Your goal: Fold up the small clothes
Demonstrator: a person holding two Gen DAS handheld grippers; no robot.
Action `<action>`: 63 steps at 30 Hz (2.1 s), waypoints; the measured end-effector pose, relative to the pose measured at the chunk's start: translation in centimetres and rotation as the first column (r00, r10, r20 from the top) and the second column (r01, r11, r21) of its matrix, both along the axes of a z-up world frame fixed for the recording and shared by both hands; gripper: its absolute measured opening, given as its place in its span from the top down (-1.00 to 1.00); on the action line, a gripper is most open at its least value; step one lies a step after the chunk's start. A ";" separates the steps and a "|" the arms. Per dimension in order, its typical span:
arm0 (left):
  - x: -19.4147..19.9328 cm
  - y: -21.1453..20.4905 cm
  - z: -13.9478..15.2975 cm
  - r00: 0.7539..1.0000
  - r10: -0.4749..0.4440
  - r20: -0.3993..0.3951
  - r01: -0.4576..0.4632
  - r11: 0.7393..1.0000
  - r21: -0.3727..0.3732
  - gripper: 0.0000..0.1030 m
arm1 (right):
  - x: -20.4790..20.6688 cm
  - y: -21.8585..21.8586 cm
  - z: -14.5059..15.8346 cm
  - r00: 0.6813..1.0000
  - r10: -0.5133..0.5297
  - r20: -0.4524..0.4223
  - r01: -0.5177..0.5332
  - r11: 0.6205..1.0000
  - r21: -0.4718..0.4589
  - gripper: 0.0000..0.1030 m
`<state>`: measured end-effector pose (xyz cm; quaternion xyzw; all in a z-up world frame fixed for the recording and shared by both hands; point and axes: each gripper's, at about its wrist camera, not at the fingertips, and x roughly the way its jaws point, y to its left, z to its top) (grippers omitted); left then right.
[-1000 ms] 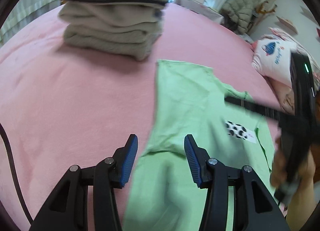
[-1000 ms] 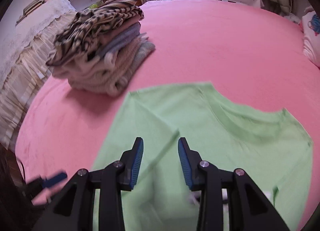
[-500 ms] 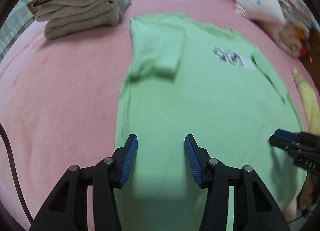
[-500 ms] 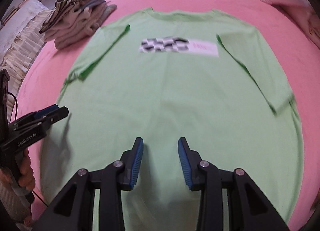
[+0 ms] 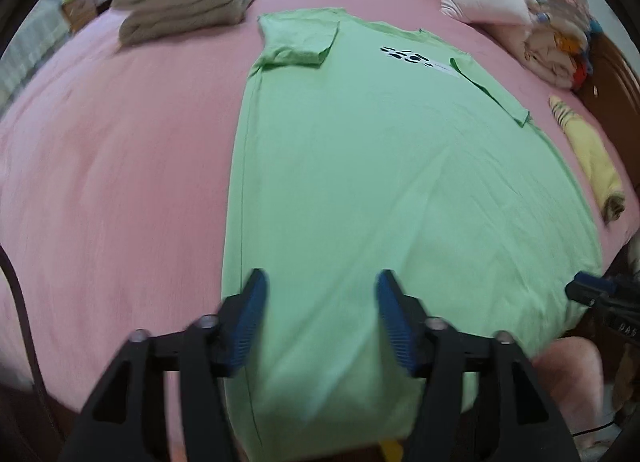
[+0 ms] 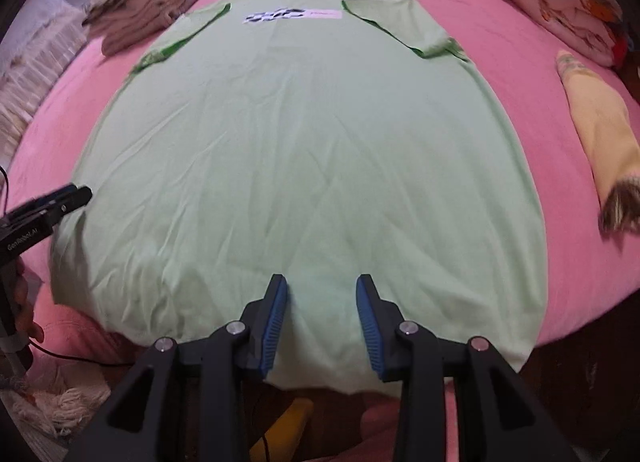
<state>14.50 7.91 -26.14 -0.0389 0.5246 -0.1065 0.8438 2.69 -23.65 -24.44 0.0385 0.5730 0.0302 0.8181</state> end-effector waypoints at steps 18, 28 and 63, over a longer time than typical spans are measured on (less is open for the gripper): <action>-8.1 5.5 0.1 0.986 0.165 -0.009 -0.166 0.985 -0.052 -0.39 | -4.4 -4.2 4.4 0.973 -0.070 0.218 0.073 0.997 -0.006 0.30; -8.9 5.0 1.7 0.988 0.141 0.055 -0.141 0.990 -0.006 -0.39 | -5.1 -2.0 6.0 0.955 -0.047 0.291 0.049 0.999 0.000 0.30; -8.3 5.9 -1.5 0.997 0.062 -0.050 -0.067 0.991 -0.114 -0.47 | -5.3 -7.7 4.4 0.978 -0.079 0.192 0.095 0.993 -0.073 0.30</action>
